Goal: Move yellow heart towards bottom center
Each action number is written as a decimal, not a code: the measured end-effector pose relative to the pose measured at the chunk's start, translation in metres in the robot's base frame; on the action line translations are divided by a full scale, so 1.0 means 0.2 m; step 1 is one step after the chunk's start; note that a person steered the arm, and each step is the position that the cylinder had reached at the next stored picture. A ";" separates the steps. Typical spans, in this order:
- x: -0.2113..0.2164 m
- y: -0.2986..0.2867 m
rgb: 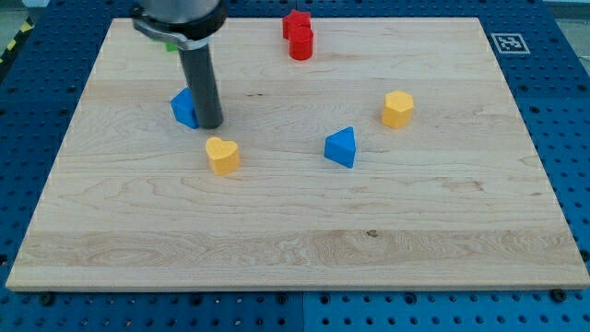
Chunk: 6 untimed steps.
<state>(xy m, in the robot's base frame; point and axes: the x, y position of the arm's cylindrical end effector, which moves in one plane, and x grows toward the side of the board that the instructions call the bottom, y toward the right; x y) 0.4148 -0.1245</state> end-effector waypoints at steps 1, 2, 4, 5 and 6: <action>0.08 -0.01; 0.21 -0.01; 0.30 0.15; 0.30 0.26; 0.30 0.41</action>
<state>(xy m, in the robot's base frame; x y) 0.4747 -0.0419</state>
